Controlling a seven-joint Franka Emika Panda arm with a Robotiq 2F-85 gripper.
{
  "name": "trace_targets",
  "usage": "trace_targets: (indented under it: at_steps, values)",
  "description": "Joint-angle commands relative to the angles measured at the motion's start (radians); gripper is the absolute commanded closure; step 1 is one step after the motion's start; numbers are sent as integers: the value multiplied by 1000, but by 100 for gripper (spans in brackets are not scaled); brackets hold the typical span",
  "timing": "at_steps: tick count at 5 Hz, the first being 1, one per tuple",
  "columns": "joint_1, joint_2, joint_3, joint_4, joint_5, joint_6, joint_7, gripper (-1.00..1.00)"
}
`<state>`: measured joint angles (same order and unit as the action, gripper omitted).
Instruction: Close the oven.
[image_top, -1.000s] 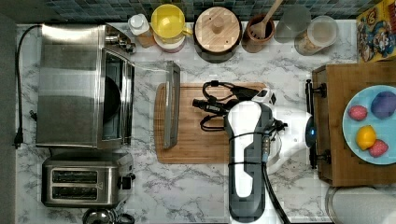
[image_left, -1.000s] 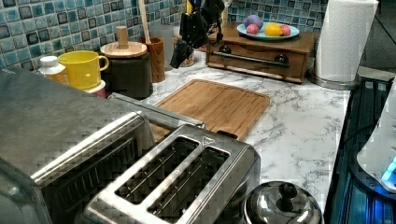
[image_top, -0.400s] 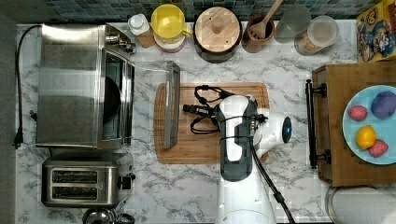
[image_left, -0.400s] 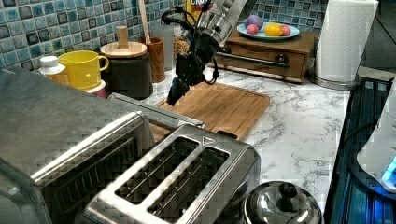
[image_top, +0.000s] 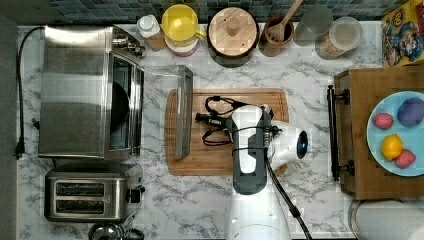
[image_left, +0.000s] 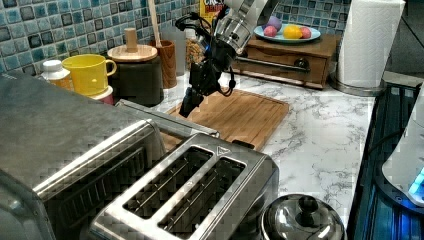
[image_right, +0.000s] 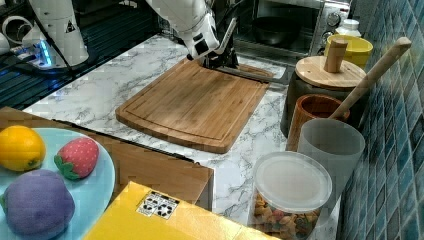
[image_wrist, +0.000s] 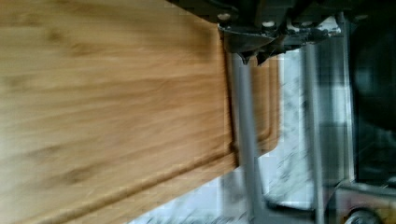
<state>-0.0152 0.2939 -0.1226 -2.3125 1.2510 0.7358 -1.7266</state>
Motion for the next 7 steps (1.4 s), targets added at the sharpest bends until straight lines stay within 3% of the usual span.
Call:
trace_targets:
  at_steps: [1, 4, 7]
  values:
    - [80, -72, 89, 52, 136, 42, -75, 100]
    - [102, -18, 136, 102, -113, 22, 182, 100]
    - [73, -26, 196, 129, -41, -194, 184, 100]
